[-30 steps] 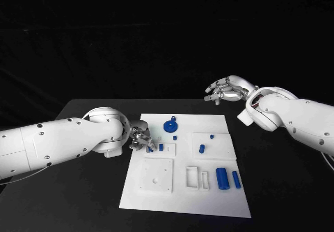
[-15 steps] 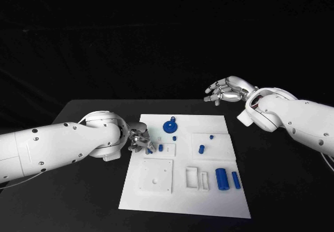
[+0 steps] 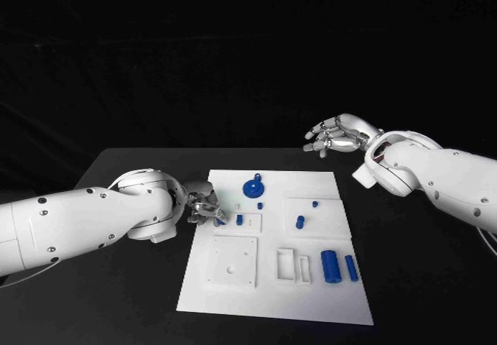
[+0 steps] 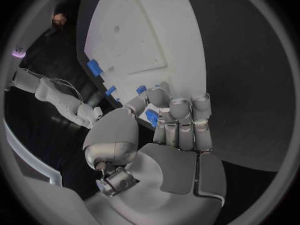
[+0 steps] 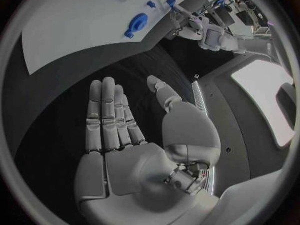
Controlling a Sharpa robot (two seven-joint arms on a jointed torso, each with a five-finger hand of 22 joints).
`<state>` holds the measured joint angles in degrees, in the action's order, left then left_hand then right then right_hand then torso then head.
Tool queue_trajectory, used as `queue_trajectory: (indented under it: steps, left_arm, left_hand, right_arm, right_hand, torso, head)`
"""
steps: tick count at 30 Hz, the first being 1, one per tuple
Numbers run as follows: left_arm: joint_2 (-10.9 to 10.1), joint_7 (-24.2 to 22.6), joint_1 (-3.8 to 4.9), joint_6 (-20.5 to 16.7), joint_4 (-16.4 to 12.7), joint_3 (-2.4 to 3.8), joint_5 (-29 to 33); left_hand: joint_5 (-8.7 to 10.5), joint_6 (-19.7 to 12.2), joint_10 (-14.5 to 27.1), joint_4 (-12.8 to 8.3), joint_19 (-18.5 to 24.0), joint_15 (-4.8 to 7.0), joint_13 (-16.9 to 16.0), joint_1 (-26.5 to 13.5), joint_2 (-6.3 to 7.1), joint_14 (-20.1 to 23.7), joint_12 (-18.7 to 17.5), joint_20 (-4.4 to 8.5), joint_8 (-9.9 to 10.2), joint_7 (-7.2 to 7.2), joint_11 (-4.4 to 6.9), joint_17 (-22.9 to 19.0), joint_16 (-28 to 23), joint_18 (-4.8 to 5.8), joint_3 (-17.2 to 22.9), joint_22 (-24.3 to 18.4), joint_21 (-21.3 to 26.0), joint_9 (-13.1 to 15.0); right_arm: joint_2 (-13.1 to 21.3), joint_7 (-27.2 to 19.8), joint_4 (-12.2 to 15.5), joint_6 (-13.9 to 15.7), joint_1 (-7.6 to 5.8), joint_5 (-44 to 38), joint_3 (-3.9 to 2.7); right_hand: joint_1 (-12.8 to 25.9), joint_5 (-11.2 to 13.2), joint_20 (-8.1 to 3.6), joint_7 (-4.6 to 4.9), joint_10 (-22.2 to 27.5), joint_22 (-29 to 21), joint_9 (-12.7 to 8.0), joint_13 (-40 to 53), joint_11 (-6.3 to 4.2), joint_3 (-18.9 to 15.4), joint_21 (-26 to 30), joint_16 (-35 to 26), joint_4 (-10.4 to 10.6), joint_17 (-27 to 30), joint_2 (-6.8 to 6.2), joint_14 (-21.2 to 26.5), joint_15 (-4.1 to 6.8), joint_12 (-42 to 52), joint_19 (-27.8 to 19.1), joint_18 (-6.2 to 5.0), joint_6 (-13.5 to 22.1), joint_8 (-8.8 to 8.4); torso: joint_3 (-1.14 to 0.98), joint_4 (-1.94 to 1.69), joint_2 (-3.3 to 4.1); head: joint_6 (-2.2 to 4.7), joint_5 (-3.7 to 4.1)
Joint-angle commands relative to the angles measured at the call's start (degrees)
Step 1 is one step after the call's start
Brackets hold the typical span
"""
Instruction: Assemble the parts on the task board
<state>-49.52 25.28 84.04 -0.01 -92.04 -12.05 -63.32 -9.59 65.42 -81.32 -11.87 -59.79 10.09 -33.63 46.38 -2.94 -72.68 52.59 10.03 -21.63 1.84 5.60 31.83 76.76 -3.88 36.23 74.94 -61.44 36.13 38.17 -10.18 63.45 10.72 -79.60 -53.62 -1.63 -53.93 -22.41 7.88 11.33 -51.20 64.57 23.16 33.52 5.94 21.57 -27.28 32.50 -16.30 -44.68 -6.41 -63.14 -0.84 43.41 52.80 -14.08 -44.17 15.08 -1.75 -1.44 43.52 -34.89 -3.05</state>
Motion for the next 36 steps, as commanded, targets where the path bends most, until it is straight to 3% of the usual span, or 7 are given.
queue_trajectory:
  steps: [1,16,25,36]
  left_arm:
    - [0.06,-0.72,-0.14,-3.57,-0.14,-0.06,-0.51]
    - [0.77,-1.22,-0.56,-2.74,0.23,-0.07,-1.70]
    - [1.22,-0.42,-0.63,-0.32,0.53,-0.07,-1.11]
    - [1.31,0.76,-0.63,2.74,0.55,-0.07,-1.49]
  left_hand:
    - [-0.21,2.68,0.18,0.43,-0.45,0.74,-0.17,0.04,-0.94,-0.28,0.43,5.41,-0.39,-1.72,0.64,0.11,0.28,-0.86,0.10,0.24,-0.23,0.16]
    - [0.04,2.73,0.27,0.43,-0.58,0.94,-0.32,-0.01,-0.81,-0.31,0.67,5.51,-0.42,-1.79,0.71,0.14,0.41,-0.97,0.19,0.29,-0.36,0.16]
    - [0.15,2.73,0.29,0.42,-0.59,0.98,-0.36,-0.01,-0.75,-0.31,0.74,5.52,-0.42,-1.80,0.72,0.15,0.45,-0.99,0.23,0.30,-0.38,0.16]
    - [-0.38,2.76,0.37,0.20,-0.54,1.06,-0.48,0.18,-0.83,-0.27,0.96,5.53,-0.45,-1.82,0.74,0.19,0.57,-1.03,0.48,0.36,-0.44,0.15]
  right_arm:
    - [0.02,-0.29,0.00,-0.64,0.04,-0.05,-0.02]
    - [0.01,-0.32,0.08,-0.66,0.05,-0.04,-0.02]
    - [0.00,-0.40,0.04,-0.61,0.13,-0.03,-0.02]
    - [0.02,-0.42,0.00,-0.63,0.26,0.01,-0.02]
  right_hand:
    - [0.03,-0.33,0.18,0.63,0.42,0.07,-0.09,-0.05,-0.12,-0.16,0.30,-0.19,-0.04,-0.10,0.30,-0.05,-0.42,0.28,-0.03,-0.92,0.23,0.15]
    - [0.05,-0.37,0.18,0.64,0.43,0.09,-0.11,-0.09,-0.11,-0.16,0.33,-0.22,-0.04,-0.14,0.32,-0.07,-0.42,0.32,-0.01,-0.92,0.26,0.15]
    - [0.07,-0.39,0.18,0.64,0.44,0.11,-0.12,-0.11,-0.11,-0.17,0.35,-0.24,-0.03,-0.16,0.32,-0.07,-0.42,0.35,0.00,-0.92,0.27,0.16]
    - [0.08,-0.41,0.18,0.64,0.45,0.12,-0.13,-0.14,-0.11,-0.17,0.37,-0.26,-0.04,-0.19,0.33,-0.08,-0.42,0.38,0.01,-0.92,0.27,0.17]
  torso:
    - [-0.01,0.01,0.02]
    - [-0.12,0.07,-0.06]
    - [-0.18,0.09,-0.04]
    - [-0.11,0.08,-0.02]
  head:
    - [-0.12,-0.08]
    - [-0.28,-0.21]
    - [-0.39,-0.21]
    - [-0.51,-0.18]
